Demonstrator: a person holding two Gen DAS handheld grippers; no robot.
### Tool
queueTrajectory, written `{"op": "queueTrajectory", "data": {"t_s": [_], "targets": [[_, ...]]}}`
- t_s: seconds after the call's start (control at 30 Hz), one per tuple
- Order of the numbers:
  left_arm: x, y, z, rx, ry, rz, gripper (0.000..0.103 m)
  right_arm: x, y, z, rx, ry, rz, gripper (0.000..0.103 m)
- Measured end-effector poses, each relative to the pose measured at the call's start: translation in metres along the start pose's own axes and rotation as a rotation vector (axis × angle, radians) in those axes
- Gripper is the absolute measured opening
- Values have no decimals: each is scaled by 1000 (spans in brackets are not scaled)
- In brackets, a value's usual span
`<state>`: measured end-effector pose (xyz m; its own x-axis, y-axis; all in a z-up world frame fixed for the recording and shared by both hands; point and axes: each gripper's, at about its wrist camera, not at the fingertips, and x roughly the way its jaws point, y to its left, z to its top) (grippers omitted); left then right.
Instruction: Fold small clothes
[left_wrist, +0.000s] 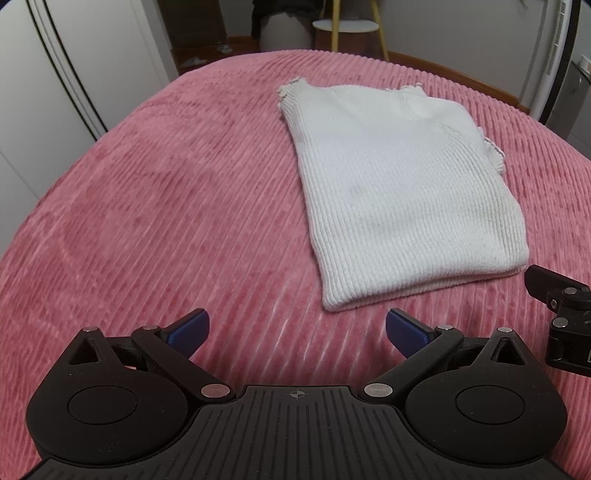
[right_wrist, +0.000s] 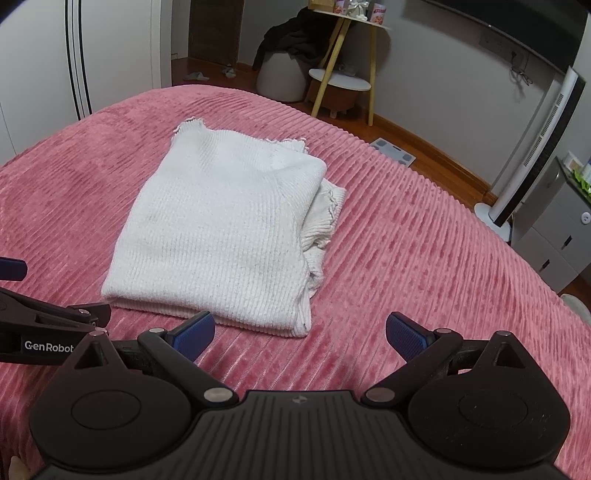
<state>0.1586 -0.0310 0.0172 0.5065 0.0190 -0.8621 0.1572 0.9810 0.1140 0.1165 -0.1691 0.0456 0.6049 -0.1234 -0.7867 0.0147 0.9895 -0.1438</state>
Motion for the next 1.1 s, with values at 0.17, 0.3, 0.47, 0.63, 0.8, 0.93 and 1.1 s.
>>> {"op": "queueTrajectory", "data": {"t_s": [0.17,0.3,0.47,0.63,0.8,0.93,1.1], "targets": [[1,1,0,-3,7,3,103,0,0,0,4,-2,0,99],[2,3,0,-24,19,-14,103,0,0,-1,-1,-6,-4,99],[-2,1,-2,-9,-15,-10,103,0,1,-1,-7,-7,-6,99],[-2,1,-1,-7,-18,2,103,-1,1,0,-7,-7,-8,99],[-2,1,-1,-4,-14,7,103,0,2,0,-13,-12,-7,99],[-4,-1,-2,13,-27,8,103,0,4,1,-19,-14,-8,99],[-4,-1,-2,11,-24,5,103,0,6,0,-24,-14,-10,99]]}}
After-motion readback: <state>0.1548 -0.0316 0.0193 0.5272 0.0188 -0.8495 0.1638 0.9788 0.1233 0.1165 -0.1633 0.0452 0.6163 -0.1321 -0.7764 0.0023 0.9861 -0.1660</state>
